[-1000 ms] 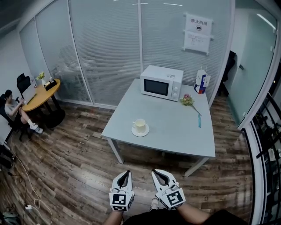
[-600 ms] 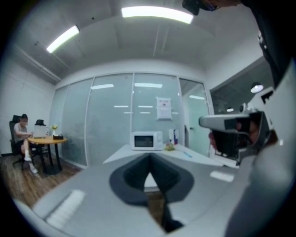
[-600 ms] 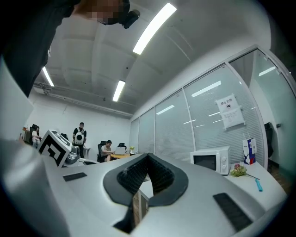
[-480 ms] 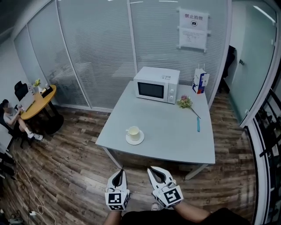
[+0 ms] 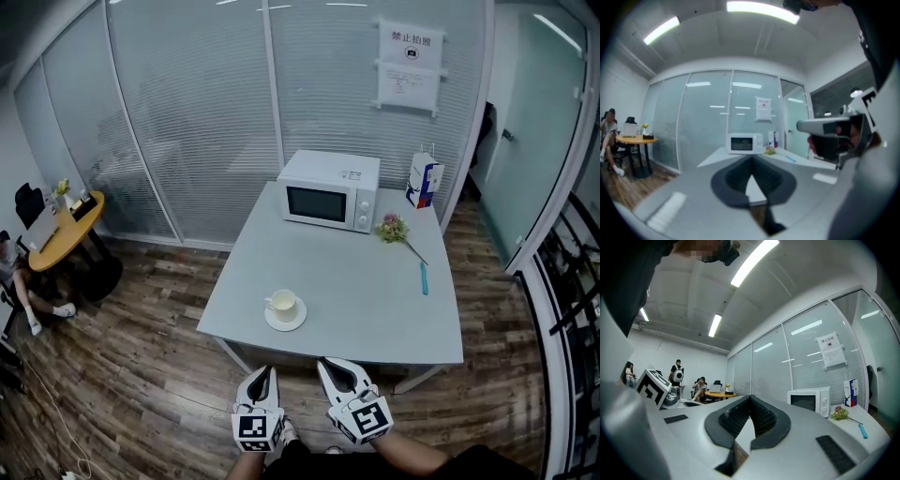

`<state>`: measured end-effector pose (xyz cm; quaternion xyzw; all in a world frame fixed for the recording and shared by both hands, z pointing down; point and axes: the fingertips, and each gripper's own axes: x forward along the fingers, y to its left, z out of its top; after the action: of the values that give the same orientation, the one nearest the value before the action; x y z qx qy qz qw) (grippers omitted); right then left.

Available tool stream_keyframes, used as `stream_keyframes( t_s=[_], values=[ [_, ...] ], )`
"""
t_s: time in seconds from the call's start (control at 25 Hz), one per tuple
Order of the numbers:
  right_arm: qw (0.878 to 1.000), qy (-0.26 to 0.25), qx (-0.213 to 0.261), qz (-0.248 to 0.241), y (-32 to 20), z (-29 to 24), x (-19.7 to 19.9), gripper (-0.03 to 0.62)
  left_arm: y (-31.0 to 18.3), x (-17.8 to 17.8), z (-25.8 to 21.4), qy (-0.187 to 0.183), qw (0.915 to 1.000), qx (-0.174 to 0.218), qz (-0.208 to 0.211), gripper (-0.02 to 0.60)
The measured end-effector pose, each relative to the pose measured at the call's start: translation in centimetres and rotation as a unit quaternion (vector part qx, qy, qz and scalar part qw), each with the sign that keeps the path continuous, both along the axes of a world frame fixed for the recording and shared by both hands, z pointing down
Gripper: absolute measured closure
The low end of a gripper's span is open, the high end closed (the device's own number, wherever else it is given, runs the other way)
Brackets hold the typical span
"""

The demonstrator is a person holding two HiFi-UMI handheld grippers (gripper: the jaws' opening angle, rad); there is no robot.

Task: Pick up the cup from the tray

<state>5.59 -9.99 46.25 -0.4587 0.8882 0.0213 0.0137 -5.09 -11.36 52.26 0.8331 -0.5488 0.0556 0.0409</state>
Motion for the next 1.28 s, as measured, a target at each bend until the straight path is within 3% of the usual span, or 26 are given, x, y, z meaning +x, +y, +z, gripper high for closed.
stream_keyframes(
  t_s=[0.28,0.48,0.8,1.28],
  values=[
    [0.999,0.001,0.001,0.039,-6.5,0.0,-1.9,0.591,-7.2,-1.3,-0.1,-0.025,0.9986,0.02,0.042,0.577],
    [0.998,0.001,-0.005,0.055,-9.6,0.4,-3.9,0.591,-10.7,-2.6,0.0,-0.02,0.9978,0.021,0.06,0.577],
    [0.997,0.012,-0.016,0.079,-12.1,2.1,-5.3,0.591,-13.2,-3.9,1.6,-0.023,0.9956,0.018,0.089,0.577],
    [0.992,0.022,-0.043,0.12,-14.6,4.5,-2.6,0.591,-15.9,-2.9,4.3,-0.006,0.9952,-0.008,0.098,0.577]
  ],
)
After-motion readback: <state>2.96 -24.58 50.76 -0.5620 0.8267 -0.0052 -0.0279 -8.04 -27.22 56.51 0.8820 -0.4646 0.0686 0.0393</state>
